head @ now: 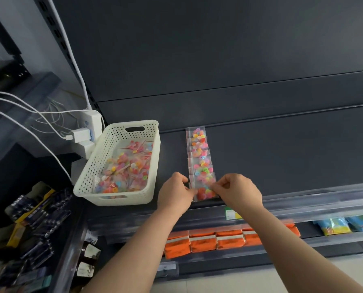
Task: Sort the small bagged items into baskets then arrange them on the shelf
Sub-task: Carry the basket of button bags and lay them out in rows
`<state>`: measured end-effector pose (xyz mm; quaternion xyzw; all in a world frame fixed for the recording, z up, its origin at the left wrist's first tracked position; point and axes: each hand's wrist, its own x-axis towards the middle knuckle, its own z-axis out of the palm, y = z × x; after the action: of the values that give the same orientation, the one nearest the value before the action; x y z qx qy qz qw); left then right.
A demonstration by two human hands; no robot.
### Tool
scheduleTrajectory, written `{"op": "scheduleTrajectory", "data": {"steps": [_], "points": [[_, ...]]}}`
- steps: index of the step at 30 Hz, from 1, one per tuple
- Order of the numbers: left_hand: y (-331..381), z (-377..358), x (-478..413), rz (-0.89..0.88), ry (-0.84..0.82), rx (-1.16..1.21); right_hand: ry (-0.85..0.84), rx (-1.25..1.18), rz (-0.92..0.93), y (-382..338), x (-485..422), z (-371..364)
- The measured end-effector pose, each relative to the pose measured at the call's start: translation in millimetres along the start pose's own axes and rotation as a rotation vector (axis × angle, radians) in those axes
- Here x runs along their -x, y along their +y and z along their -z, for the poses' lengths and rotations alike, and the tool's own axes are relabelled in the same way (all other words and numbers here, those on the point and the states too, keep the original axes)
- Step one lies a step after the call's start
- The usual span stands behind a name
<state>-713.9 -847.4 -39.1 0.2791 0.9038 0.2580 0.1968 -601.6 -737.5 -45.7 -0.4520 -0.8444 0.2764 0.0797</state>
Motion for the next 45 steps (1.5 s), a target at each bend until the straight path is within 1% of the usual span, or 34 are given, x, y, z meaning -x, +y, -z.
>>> {"op": "scheduleTrajectory", "data": {"steps": [3, 7, 9, 11, 13, 15, 19, 22, 24, 26, 28, 30, 33, 35, 38, 42, 45], "points": [[1, -2, -2, 0.006, 0.019, -0.055, 0.021, 0.023, 0.008, 0, -1, -4], [2, -2, -2, -0.003, 0.027, -0.1, 0.033, -0.017, 0.005, 1, -1, -5], [3, 1, 0, -0.034, 0.038, -0.103, 0.043, -0.041, 0.003, 0, -1, -2], [7, 10, 3, -0.102, 0.084, -0.099, 0.079, -0.018, 0.03, -3, -1, 4], [10, 25, 4, -0.161, 0.152, -0.081, 0.125, 0.037, 0.084, -12, -2, 9], [9, 45, 3, -0.171, 0.226, -0.054, 0.162, 0.072, 0.151, -25, -4, 13], [-13, 84, -2, -0.087, 0.371, -0.013, 0.151, 0.109, 0.325, -58, -8, 10], [-41, 106, -5, -0.012, 0.427, -0.018, 0.114, 0.13, 0.476, -86, -6, -1], [-61, 117, -8, 0.041, 0.409, -0.045, 0.091, 0.147, 0.565, -105, -4, -12], [-80, 126, -12, 0.094, 0.33, -0.117, 0.075, 0.157, 0.638, -123, -3, -23], [-95, 131, -16, 0.115, 0.252, -0.177, 0.071, 0.147, 0.679, -135, -1, -33], [-104, 134, -19, 0.108, 0.214, -0.201, 0.07, 0.174, 0.691, -141, -1, -40], [-104, 137, -26, 0.062, 0.206, -0.227, 0.056, 0.216, 0.661, -142, -1, -47], [-98, 137, -35, -0.01, 0.194, -0.24, 0.065, 0.194, 0.646, -142, 0, -48], [-84, 132, -51, -0.089, 0.141, -0.323, 0.067, 0.172, 0.614, -141, 3, -42], [-79, 128, -73, -0.093, 0.034, -0.431, 0.048, 0.139, 0.565, -136, 4, -34], [-81, 125, -82, -0.108, -0.006, -0.389, 0.021, 0.069, 0.521, -135, 3, -32]]}}
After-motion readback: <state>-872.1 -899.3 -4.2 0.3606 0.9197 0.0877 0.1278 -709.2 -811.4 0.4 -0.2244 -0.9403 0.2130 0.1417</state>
